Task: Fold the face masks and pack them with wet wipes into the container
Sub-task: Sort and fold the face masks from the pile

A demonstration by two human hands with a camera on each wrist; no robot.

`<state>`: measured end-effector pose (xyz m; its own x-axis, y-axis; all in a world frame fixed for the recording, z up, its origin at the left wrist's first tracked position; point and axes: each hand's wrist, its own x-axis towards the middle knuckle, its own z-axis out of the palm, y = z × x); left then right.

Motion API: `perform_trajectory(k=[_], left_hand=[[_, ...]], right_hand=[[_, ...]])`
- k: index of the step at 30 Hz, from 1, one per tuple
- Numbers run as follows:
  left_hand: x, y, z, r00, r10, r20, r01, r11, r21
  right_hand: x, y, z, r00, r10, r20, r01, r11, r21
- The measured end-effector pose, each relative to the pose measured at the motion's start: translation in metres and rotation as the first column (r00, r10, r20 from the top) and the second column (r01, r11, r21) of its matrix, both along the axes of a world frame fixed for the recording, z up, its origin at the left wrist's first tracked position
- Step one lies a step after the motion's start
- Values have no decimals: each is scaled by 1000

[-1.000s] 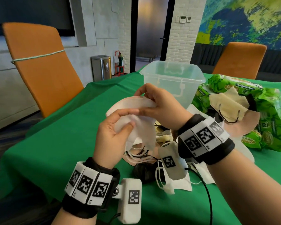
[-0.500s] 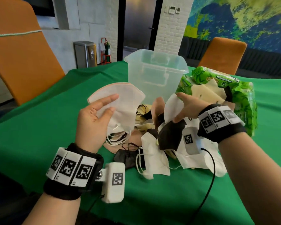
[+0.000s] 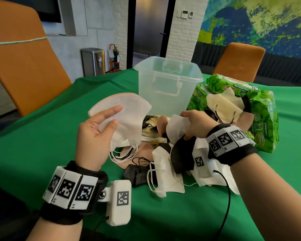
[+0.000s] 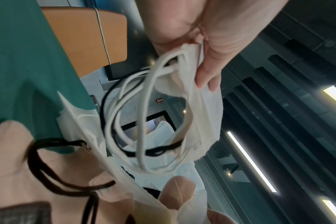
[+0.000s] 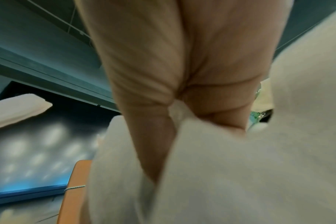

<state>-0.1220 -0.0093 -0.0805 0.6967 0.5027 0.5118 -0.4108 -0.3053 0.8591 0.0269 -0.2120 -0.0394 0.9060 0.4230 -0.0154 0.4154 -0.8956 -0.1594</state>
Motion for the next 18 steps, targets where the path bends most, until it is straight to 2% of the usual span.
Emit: perform_trajectory(k=[3, 6, 9, 13, 18], left_hand=[[0, -1, 1, 1000, 8, -23, -8, 1000, -15], [3, 3, 1, 1000, 19, -12, -20, 1000, -14], [6, 7, 3, 999, 52, 1, -52, 999, 10], [12, 12, 9, 998, 66, 11, -66, 997, 28], [24, 23, 16, 1000, 24, 5, -24, 1000, 3]], right_hand=[[1, 0, 6, 998, 25, 61, -28, 998, 58], [3, 1, 17, 994, 29, 106, -56, 962, 266], [3, 6, 30, 989, 47, 140, -109, 874, 473], [1, 15, 49, 985, 75, 157, -166, 673, 721], [-13, 33, 58, 962, 205, 181, -254, 424, 869]])
